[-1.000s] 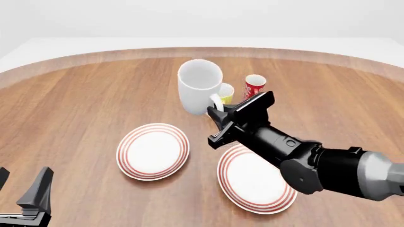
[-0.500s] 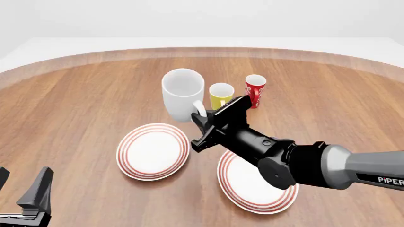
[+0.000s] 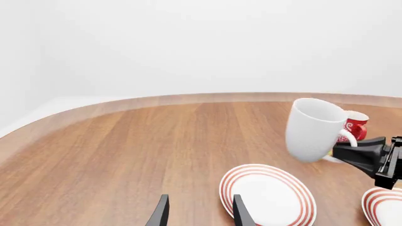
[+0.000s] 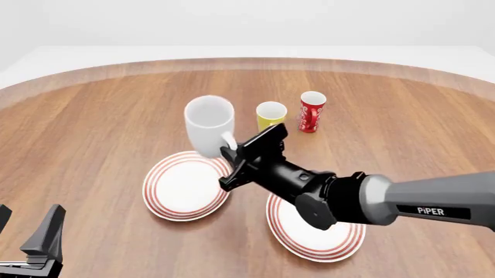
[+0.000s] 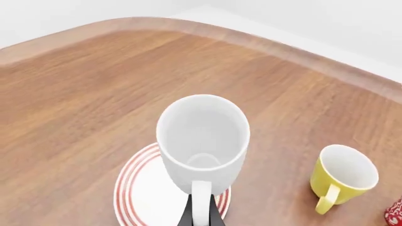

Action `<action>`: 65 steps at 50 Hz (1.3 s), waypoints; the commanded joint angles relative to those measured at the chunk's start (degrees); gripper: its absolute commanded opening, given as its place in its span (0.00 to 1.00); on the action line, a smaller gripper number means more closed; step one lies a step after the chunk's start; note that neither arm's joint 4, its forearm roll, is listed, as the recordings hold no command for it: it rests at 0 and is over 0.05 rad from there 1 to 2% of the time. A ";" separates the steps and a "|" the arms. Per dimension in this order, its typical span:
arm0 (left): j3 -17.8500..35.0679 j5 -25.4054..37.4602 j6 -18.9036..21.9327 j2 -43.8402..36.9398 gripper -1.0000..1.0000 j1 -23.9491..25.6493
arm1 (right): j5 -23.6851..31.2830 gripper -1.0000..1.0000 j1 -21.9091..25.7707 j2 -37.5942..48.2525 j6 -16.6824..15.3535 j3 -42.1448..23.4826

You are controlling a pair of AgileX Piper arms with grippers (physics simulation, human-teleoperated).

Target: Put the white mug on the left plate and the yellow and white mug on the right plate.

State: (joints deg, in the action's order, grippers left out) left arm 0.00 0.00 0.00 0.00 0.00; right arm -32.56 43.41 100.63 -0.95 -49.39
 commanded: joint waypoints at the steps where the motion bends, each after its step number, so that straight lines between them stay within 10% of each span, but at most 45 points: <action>1: 0.00 0.00 0.00 0.00 1.00 0.00 | -0.08 0.00 1.44 3.22 1.40 -2.38; 65: 0.00 0.00 0.00 0.00 1.00 0.00 | -0.77 0.00 4.97 12.12 4.50 -7.27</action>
State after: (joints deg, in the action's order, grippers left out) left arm 0.00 0.00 0.00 0.00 0.00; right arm -33.17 47.99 111.66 2.80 -55.84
